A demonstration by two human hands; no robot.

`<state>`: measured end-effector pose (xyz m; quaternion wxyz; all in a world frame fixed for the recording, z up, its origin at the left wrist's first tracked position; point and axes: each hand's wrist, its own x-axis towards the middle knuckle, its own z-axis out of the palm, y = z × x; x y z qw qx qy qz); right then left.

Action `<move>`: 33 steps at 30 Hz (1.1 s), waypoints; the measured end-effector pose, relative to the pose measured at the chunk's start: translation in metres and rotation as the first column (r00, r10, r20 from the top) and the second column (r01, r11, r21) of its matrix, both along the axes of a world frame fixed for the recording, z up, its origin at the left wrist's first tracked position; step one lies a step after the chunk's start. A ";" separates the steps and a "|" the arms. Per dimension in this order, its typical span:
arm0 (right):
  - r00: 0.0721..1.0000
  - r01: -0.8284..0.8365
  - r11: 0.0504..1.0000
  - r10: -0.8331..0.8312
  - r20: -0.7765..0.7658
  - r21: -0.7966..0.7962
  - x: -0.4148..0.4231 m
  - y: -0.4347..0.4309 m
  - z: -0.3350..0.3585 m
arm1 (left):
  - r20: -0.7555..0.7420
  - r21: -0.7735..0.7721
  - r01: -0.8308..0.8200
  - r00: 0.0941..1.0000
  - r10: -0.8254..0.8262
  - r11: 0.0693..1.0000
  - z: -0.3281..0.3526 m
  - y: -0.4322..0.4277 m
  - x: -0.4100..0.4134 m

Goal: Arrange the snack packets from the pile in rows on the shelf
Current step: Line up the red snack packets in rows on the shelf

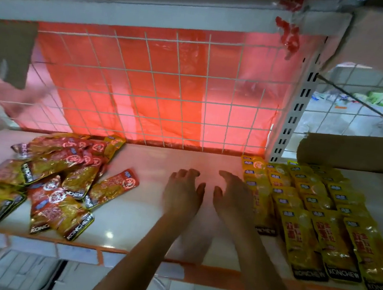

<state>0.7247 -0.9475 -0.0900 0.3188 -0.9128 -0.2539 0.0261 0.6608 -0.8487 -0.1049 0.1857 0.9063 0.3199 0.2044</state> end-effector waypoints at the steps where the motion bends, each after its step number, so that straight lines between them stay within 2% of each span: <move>1: 1.000 -0.030 1.000 0.030 -0.002 0.002 -0.008 0.012 -0.001 | 0.009 0.045 -0.023 1.000 0.023 0.999 0.000 0.010 -0.010; 5: 0.991 -0.130 0.991 0.130 -0.018 0.012 -0.042 0.059 -0.007 | -0.028 0.147 -0.088 0.995 0.093 0.985 0.003 0.055 -0.051; 9: 0.972 -0.234 0.972 0.234 -0.018 0.013 -0.072 0.105 -0.013 | -0.083 0.188 -0.177 0.977 0.196 0.966 0.005 0.102 -0.093; 13: 0.957 -0.279 0.960 0.277 -0.089 -0.013 -0.098 0.150 -0.015 | -0.068 0.208 -0.302 0.944 0.322 0.930 0.009 0.148 -0.127; 17: 0.953 -0.290 0.955 0.283 -0.107 -0.062 -0.116 0.182 -0.017 | -0.058 0.246 -0.381 0.912 0.406 0.891 0.011 0.186 -0.147; 20: 0.958 -0.283 0.949 0.273 -0.090 -0.136 -0.123 0.197 -0.016 | -0.054 0.296 -0.378 0.911 0.410 0.877 0.015 0.210 -0.154; 29: 0.976 -0.202 0.905 0.217 -0.001 -0.375 -0.133 0.211 -0.015 | -0.229 0.256 -0.403 0.858 0.460 0.879 0.014 0.223 -0.160; 33: 0.975 -0.218 0.922 0.217 -0.039 -0.321 -0.130 0.203 -0.009 | -0.250 0.298 -0.402 0.843 0.477 0.866 0.014 0.212 -0.157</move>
